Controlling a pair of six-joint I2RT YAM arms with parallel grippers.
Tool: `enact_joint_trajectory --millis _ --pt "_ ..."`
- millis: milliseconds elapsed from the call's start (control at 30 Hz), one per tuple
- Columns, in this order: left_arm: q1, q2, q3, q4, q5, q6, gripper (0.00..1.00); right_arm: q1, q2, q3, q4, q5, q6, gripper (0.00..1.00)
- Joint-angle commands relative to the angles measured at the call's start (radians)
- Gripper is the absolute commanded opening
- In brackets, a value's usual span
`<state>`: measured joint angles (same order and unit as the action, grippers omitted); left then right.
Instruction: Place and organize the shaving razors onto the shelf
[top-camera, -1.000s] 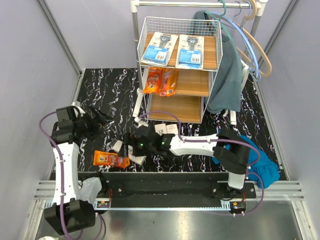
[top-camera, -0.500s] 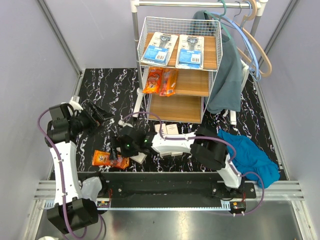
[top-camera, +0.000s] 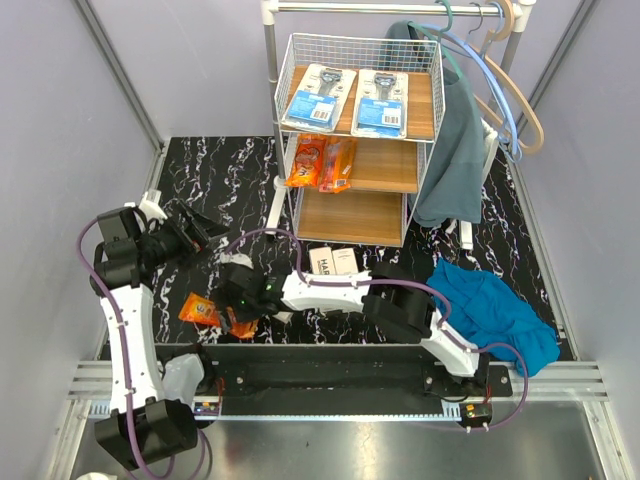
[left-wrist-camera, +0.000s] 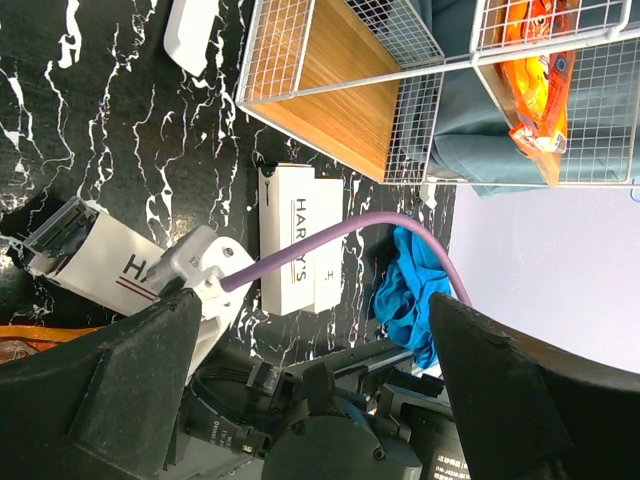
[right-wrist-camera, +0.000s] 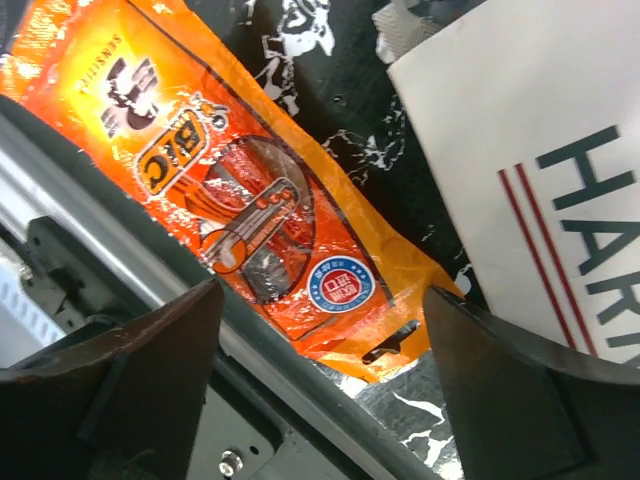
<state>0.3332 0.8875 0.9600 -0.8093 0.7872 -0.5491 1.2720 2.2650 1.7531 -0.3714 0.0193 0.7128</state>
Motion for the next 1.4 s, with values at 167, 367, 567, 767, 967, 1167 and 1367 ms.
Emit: enact_joint_trajectory --millis 167,367,567,767,967,1167,1367 --pt "0.004 -0.027 -0.006 0.053 0.066 -0.017 0.99 0.016 0.09 0.048 -0.181 0.076 -0.042 0.62" --pt "0.004 -0.039 -0.024 0.061 0.078 -0.031 0.99 0.05 0.177 0.166 -0.358 0.151 -0.073 0.45" --pt "0.004 -0.05 -0.049 0.079 0.095 -0.045 0.99 0.079 0.379 0.373 -0.561 0.162 -0.095 0.14" --pt "0.004 -0.064 -0.064 0.082 0.098 -0.038 0.99 0.084 0.352 0.338 -0.569 0.202 -0.098 0.0" --pt "0.003 -0.062 -0.058 0.082 0.086 -0.025 0.99 0.073 0.176 0.177 -0.546 0.264 -0.058 0.0" --pt "0.003 -0.068 -0.078 0.076 0.07 -0.006 0.99 0.066 -0.065 -0.039 -0.531 0.324 0.02 0.0" --pt "-0.005 -0.096 -0.148 0.079 0.073 0.006 0.99 0.047 -0.278 -0.139 -0.583 0.402 0.1 0.0"
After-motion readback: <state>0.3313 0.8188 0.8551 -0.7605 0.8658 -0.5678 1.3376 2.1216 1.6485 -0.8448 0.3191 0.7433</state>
